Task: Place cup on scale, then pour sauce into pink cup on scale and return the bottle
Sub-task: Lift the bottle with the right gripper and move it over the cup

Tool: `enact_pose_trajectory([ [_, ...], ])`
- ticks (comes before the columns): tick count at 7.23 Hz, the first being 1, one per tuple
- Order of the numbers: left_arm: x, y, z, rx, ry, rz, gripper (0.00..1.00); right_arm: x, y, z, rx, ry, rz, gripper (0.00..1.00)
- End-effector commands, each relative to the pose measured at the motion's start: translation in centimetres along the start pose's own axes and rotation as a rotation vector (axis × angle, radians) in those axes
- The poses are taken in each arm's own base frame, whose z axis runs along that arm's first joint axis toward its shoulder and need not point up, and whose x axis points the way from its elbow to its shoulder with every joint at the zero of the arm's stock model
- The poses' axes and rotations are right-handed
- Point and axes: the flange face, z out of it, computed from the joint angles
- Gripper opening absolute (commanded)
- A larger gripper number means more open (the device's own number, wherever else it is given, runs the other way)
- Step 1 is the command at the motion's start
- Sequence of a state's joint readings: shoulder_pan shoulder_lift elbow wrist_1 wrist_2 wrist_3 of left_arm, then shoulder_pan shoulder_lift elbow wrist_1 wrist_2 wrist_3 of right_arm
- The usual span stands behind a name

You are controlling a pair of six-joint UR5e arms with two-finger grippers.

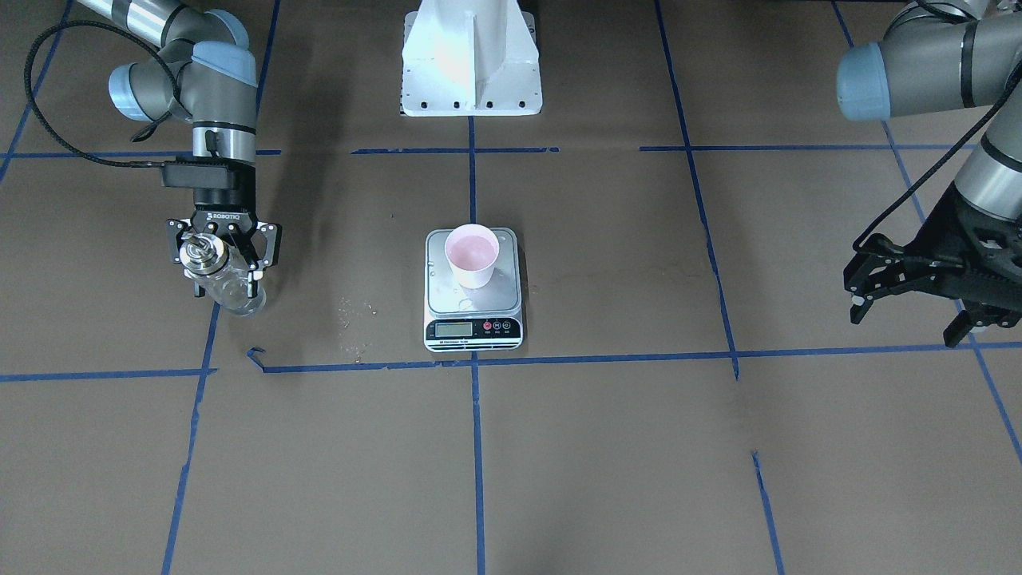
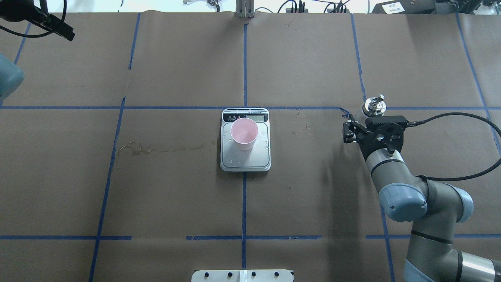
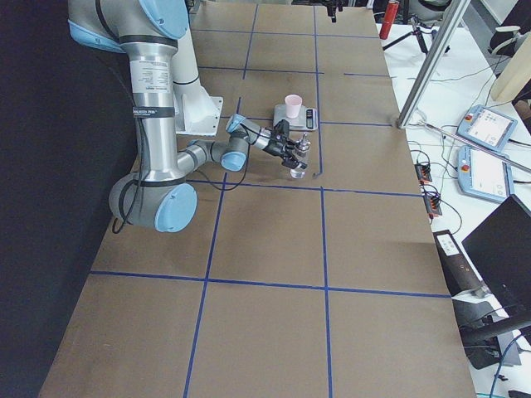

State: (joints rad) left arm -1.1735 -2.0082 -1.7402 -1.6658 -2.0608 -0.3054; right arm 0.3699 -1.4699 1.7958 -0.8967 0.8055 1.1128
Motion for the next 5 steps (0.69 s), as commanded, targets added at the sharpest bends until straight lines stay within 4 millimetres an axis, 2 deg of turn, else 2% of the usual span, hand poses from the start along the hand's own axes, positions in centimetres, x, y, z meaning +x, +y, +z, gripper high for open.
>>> enact_pose_trajectory([
  [1,-0.2,0.2,-0.1,0.000,0.001,0.002,1.00,-6.0,-4.4,-1.8,0.035,-0.094,-0.191,0.00],
  [2,-0.2,0.2,-0.5,0.007,0.001,0.005,1.00,-8.1,-5.4,-1.9,0.046,-0.101,-0.269,0.00],
  [4,-0.3,0.2,-0.6,0.009,0.000,0.009,1.00,-9.0,-5.4,-1.6,0.063,-0.092,-0.511,0.00],
  [5,-0.4,0.2,-0.7,0.009,-0.001,0.007,1.00,-9.2,-5.1,-0.9,0.060,0.021,-0.664,0.00],
])
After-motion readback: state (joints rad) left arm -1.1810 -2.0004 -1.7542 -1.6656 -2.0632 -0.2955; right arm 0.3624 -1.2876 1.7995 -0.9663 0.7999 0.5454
